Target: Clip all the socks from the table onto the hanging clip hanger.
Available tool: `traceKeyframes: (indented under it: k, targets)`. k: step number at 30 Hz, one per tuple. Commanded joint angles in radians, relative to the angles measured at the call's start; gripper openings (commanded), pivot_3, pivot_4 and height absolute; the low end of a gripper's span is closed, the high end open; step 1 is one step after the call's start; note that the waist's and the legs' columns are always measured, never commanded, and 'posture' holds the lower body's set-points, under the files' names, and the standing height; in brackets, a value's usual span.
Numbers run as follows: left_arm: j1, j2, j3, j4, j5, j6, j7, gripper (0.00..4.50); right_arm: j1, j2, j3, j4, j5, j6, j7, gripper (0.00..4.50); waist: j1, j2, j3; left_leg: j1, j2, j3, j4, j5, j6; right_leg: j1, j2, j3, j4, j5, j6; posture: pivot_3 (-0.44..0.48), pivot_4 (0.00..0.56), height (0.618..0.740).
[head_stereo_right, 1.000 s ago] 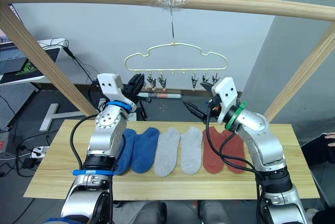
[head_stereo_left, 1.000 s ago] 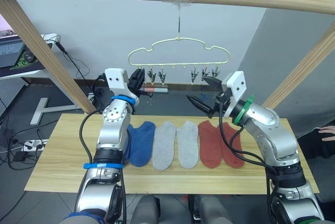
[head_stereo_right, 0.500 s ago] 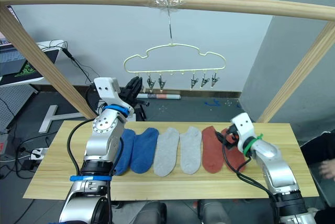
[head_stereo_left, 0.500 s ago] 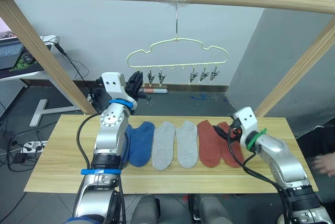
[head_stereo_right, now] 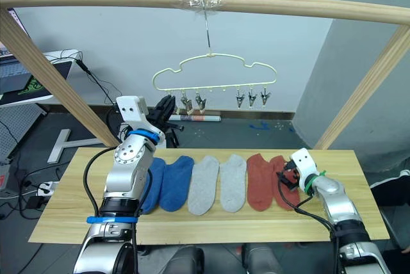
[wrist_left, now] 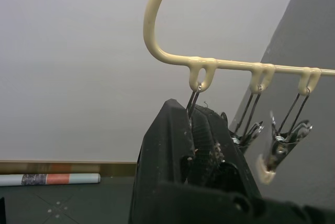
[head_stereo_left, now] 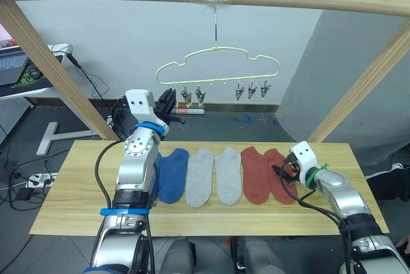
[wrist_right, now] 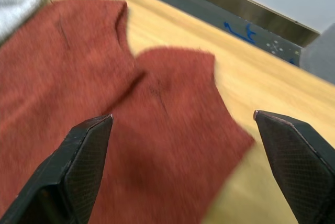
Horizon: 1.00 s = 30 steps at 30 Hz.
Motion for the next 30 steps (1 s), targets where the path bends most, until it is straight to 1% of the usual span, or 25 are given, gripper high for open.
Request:
traceKeyframes:
  k: [1,5,6,7,10,12,13,17,18,24,27,30]
  targets:
    - [-0.007,0.002,0.005,-0.038,-0.004,-0.002,0.003,0.01,-0.033,0.012,0.025,0.095,-0.036,-0.043,0.014,4.50,0.001,0.000,0.000,0.000,0.000,0.000,0.000,0.000,0.000,0.000,0.000,0.000,0.000,0.000,0.000,-0.026,0.175,0.740]
    - [-0.012,0.003,0.008,-0.041,-0.004,0.002,0.008,0.01,-0.054,0.017,0.034,0.182,-0.057,-0.057,0.016,4.50,0.004,0.000,0.000,0.000,0.000,0.000,0.000,0.000,0.000,0.000,0.000,0.000,0.000,0.001,-0.002,-0.016,0.178,0.740]
    - [-0.012,0.003,0.010,-0.043,-0.003,0.003,0.010,0.00,-0.057,0.019,0.030,0.195,-0.055,-0.050,0.017,4.12,0.004,0.000,0.000,0.000,0.000,0.000,0.000,0.000,0.000,0.000,-0.001,0.000,0.000,0.002,-0.002,-0.016,0.178,0.740]
    - [-0.010,0.003,0.010,-0.046,-0.003,0.005,0.010,0.00,-0.060,0.018,0.027,0.207,-0.054,-0.049,0.016,3.88,0.005,0.000,0.000,0.000,0.000,0.000,0.000,0.000,0.000,0.001,-0.001,0.000,0.000,0.002,-0.003,-0.013,0.178,0.740]
    - [-0.008,0.004,0.011,-0.051,-0.004,0.006,0.011,0.00,-0.065,0.013,0.027,0.227,-0.060,-0.060,0.015,2.84,0.008,0.000,0.000,0.002,0.000,-0.001,0.001,0.000,0.000,0.003,-0.001,-0.001,0.000,0.002,-0.003,-0.010,0.179,0.740]
    - [-0.002,0.005,0.014,-0.055,-0.004,0.008,0.013,0.00,-0.062,0.003,0.029,0.239,-0.062,-0.064,0.030,2.08,0.008,0.000,0.000,0.006,0.000,-0.001,0.001,0.000,0.000,0.007,-0.001,-0.001,-0.001,0.002,-0.002,-0.008,0.181,0.740]
    - [-0.002,0.005,0.015,-0.054,-0.003,0.007,0.014,0.00,-0.063,0.001,0.029,0.245,-0.063,-0.066,0.034,1.73,0.008,0.000,0.000,0.009,0.000,-0.001,0.000,0.000,0.000,0.010,-0.001,-0.001,-0.001,-0.001,0.001,-0.008,0.180,0.740]
    - [-0.008,0.005,0.019,-0.047,-0.003,0.005,0.017,0.00,-0.050,-0.008,0.022,0.223,-0.052,-0.068,0.055,0.27,0.008,0.000,0.000,0.010,-0.001,-0.001,0.001,0.000,0.000,0.011,-0.001,-0.001,-0.001,-0.001,0.002,-0.010,0.179,0.740]
    - [-0.011,0.005,0.019,-0.043,-0.003,0.004,0.018,0.00,-0.050,-0.009,0.021,0.222,-0.051,-0.067,0.057,0.03,0.008,0.000,0.000,0.010,-0.001,-0.001,0.001,0.000,0.000,0.011,-0.001,-0.001,-0.001,-0.001,0.002,-0.012,0.179,0.740]
    - [-0.018,0.002,0.016,-0.034,-0.002,-0.001,0.021,0.00,-0.033,-0.011,0.005,0.170,-0.020,-0.080,0.100,0.03,0.008,0.000,0.000,0.010,0.000,-0.002,0.001,0.000,0.000,0.011,-0.001,-0.001,-0.001,-0.001,0.002,-0.019,0.177,0.740]
    - [-0.022,0.002,0.016,-0.029,-0.002,-0.002,0.022,0.00,-0.013,-0.008,-0.007,0.115,0.006,-0.061,0.137,0.03,0.008,0.000,0.000,0.010,0.000,-0.002,0.000,0.000,0.000,0.011,-0.001,-0.001,-0.002,-0.001,0.002,-0.021,0.177,0.740]
    - [-0.025,0.003,0.017,-0.027,-0.004,-0.002,0.023,0.00,0.028,-0.016,-0.010,0.016,0.053,-0.001,0.209,0.03,0.007,0.000,0.000,0.010,0.000,-0.002,0.000,0.000,0.000,0.011,-0.001,-0.001,-0.002,-0.001,0.002,-0.018,0.176,0.740]
